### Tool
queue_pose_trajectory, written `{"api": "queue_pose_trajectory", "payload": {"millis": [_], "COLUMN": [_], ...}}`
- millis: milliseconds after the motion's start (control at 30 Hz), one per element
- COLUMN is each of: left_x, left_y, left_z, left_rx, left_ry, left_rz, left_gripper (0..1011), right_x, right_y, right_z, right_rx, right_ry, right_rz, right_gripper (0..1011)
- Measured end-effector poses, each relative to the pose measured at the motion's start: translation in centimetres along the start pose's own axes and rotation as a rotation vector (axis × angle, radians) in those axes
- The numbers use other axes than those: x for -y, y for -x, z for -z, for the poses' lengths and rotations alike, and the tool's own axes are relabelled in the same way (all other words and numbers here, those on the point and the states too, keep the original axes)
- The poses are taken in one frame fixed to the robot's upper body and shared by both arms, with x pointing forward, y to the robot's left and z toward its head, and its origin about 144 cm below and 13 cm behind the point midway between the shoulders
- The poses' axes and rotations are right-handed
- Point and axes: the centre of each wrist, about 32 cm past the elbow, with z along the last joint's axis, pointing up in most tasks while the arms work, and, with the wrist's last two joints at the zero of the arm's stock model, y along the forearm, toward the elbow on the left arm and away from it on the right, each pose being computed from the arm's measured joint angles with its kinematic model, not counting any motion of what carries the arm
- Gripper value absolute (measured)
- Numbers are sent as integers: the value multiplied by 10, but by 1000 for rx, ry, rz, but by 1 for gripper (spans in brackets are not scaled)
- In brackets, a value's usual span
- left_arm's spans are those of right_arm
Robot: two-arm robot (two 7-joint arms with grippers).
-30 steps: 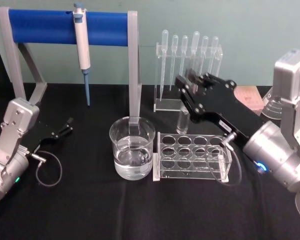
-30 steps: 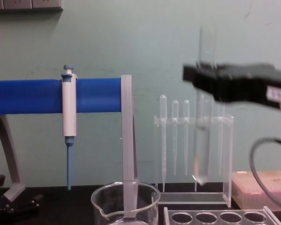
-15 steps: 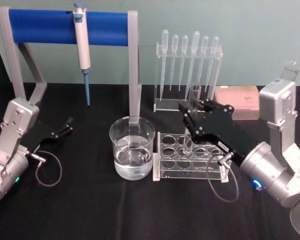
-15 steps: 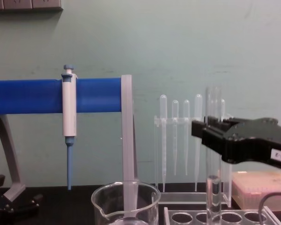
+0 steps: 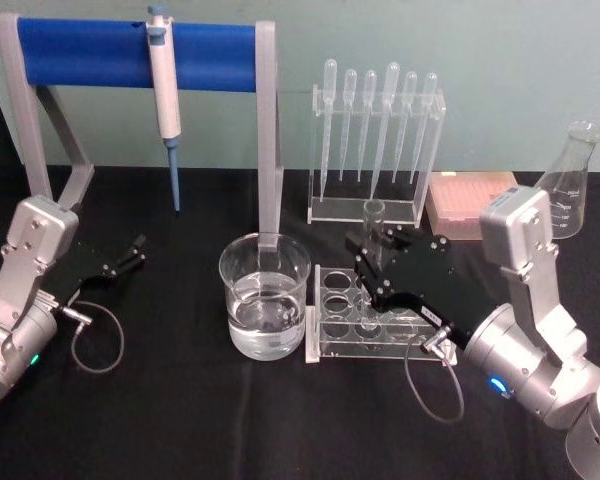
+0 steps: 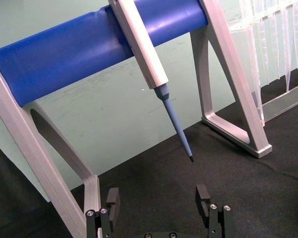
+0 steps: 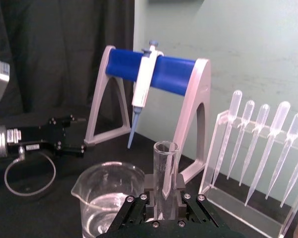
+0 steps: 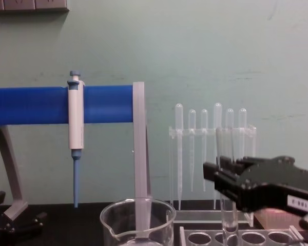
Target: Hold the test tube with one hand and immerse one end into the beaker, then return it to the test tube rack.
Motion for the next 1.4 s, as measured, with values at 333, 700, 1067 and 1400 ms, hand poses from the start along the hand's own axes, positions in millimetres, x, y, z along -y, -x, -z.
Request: {"api": "queue_pose_trajectory", "payload": {"millis": [333,700,1067,1400], "left_x": [0,0,0,0], "left_y": [0,0,0,0], "left_z": [0,0,0,0], "left_rx": [0,0,0,0], "left_ry": [0,0,0,0], "left_rz": [0,0,0,0], "left_gripper": [1000,1000,1000,1000], "right_x": [-2,-5,28,75], "right_y": [0,0,11,4], "right_z": [11,11,-2,1], "right_rx": [21,50,28,36], "right_ry": [57,95,117,74], "right_rz": [-8,-20,12,208], "right_gripper": [229,378,695,990]}}
